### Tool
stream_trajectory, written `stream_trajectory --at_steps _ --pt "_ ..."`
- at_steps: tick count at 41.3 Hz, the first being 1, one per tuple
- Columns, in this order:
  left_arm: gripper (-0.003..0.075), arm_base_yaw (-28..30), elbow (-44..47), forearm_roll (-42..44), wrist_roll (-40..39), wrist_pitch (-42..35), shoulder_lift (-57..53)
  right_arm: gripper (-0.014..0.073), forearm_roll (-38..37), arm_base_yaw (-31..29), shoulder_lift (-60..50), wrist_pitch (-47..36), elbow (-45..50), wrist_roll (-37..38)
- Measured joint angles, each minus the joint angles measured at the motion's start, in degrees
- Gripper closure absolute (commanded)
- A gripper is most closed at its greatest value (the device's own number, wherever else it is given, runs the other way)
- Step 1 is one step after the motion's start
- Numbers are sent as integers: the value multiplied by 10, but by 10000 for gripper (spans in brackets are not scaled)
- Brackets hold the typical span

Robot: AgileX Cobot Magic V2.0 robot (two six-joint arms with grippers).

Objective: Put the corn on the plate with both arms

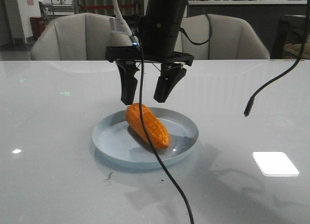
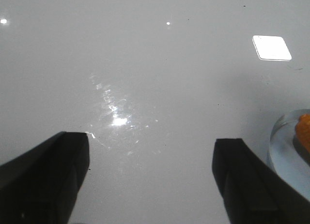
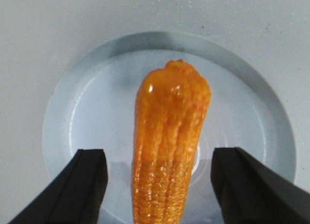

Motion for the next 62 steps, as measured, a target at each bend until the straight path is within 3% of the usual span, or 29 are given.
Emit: stream_trajectory --at_steps 12,25,33,41,47,54,62 --pt "139 0 0 0 0 0 0 32 -14 0 -26 0 0 0" --pt "139 0 0 0 0 -1 0 32 -70 -10 -188 4 0 0" --pt "139 0 0 0 0 -1 0 32 -115 -48 -297 9 0 0" --pt "139 0 0 0 0 -1 0 32 -129 -123 -381 9 23 0" --pt "139 0 0 0 0 -1 0 32 -131 -193 -445 4 100 0" --pt "139 0 0 0 0 -1 0 32 -132 -266 -539 -66 254 0" --pt "139 0 0 0 0 -1 0 32 -132 -292 -651 -150 450 0"
